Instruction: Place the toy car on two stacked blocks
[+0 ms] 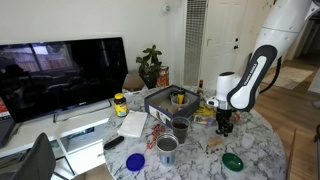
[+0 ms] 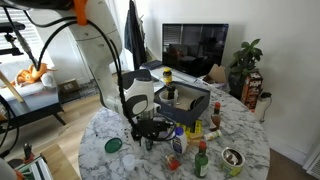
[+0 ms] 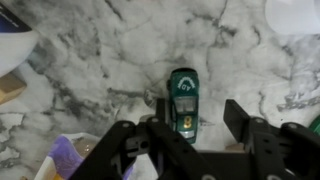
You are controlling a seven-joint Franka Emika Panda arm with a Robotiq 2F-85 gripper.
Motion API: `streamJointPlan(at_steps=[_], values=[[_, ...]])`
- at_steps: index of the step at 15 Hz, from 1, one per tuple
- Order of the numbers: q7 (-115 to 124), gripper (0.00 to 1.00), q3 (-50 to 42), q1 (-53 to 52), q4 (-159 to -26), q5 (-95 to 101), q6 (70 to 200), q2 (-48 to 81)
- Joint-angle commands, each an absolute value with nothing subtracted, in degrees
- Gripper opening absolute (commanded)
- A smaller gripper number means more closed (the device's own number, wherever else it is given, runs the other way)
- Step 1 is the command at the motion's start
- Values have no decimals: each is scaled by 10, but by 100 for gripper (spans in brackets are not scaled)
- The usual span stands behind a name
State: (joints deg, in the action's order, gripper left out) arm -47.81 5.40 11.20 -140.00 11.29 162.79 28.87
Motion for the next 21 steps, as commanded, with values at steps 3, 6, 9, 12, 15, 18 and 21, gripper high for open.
streamJointPlan(at_steps=[3,6,9,12,15,18,21], values=[[-480,16,66,121,-1405,108,1634,285],[-474,7,67,112,-1414,111,1631,266],[-470,7,76,98,-1432,114,1622,230],[-468,7,96,86,-1445,104,1610,202],[-478,7,124,83,-1453,86,1596,189],[-481,7,135,75,-1453,75,1597,192],[-475,7,133,66,-1452,78,1605,198]])
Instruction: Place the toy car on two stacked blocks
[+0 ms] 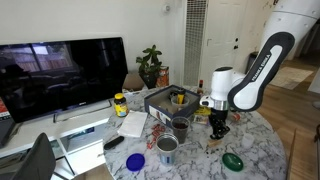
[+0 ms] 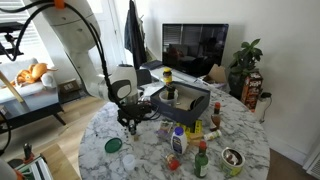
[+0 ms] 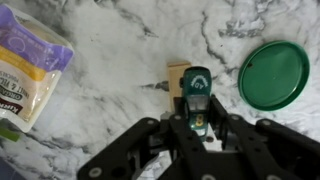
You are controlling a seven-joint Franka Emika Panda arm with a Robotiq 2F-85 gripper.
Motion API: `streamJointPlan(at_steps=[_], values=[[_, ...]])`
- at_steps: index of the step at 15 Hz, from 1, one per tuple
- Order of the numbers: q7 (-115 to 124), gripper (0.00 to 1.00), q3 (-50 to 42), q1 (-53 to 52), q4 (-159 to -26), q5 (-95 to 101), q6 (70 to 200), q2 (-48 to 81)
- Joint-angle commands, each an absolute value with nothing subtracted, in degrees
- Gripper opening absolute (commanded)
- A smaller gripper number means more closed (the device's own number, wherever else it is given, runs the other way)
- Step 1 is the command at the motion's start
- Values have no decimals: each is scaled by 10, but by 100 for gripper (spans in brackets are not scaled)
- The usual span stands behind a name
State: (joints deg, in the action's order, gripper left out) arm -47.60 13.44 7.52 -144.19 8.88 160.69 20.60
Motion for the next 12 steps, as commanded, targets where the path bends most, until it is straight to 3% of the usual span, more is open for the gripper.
streamJointPlan(at_steps=[1,12], values=[[-471,7,129,61,-1452,83,1607,199],[-463,7,106,37,-1445,105,1623,209]])
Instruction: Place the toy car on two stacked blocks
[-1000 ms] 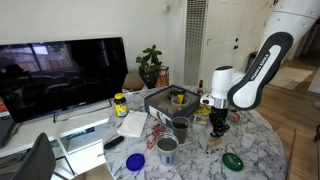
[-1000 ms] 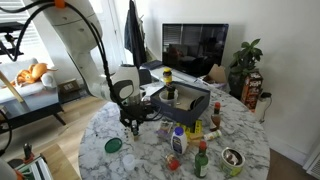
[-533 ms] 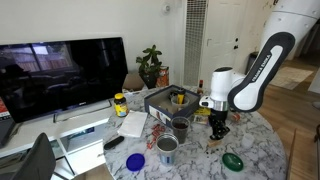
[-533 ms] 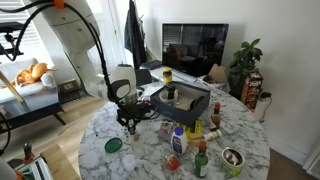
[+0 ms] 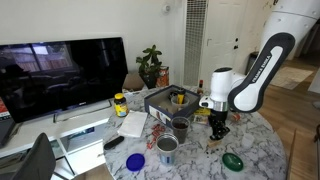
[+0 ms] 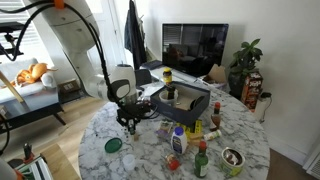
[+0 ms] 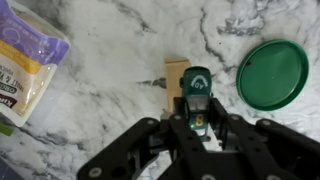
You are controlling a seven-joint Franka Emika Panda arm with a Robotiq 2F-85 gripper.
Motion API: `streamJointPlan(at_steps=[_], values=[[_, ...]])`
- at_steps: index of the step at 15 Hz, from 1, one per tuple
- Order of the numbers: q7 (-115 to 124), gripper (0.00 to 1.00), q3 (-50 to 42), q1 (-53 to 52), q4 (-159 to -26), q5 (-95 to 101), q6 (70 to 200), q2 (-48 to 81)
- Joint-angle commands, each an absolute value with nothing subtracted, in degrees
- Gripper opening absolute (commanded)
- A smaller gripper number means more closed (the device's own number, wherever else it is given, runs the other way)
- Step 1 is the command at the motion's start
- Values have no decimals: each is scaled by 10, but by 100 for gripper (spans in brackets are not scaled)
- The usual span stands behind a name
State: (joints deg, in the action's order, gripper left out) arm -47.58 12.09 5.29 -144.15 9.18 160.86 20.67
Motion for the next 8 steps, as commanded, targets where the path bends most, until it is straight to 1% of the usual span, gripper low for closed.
streamJointPlan(at_steps=[1,8], values=[[-459,7,101,33,-1444,109,1623,210],[-464,7,98,30,-1438,108,1633,222]])
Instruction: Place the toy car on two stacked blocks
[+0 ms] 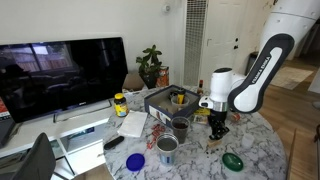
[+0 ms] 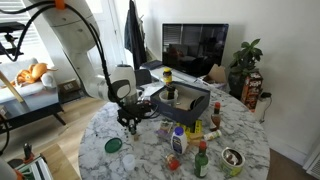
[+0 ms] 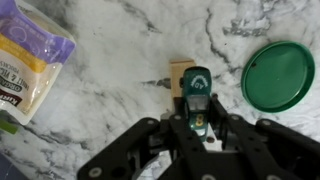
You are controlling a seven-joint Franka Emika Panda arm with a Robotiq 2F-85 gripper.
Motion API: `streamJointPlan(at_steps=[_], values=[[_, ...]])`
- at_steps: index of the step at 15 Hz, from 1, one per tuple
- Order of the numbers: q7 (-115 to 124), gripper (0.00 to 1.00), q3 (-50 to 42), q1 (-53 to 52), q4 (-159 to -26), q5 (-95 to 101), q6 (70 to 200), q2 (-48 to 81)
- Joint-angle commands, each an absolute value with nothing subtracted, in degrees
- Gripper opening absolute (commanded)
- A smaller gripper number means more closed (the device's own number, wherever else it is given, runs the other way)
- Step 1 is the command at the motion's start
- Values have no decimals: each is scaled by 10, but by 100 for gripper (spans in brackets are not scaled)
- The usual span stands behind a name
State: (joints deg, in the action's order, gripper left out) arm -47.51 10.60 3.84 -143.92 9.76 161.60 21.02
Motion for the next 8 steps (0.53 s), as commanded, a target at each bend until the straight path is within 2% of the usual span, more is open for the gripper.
streamJointPlan(at_steps=[1,8], values=[[-463,7,97,29,-1438,109,1636,224],[-459,7,86,21,-1435,125,1641,232]])
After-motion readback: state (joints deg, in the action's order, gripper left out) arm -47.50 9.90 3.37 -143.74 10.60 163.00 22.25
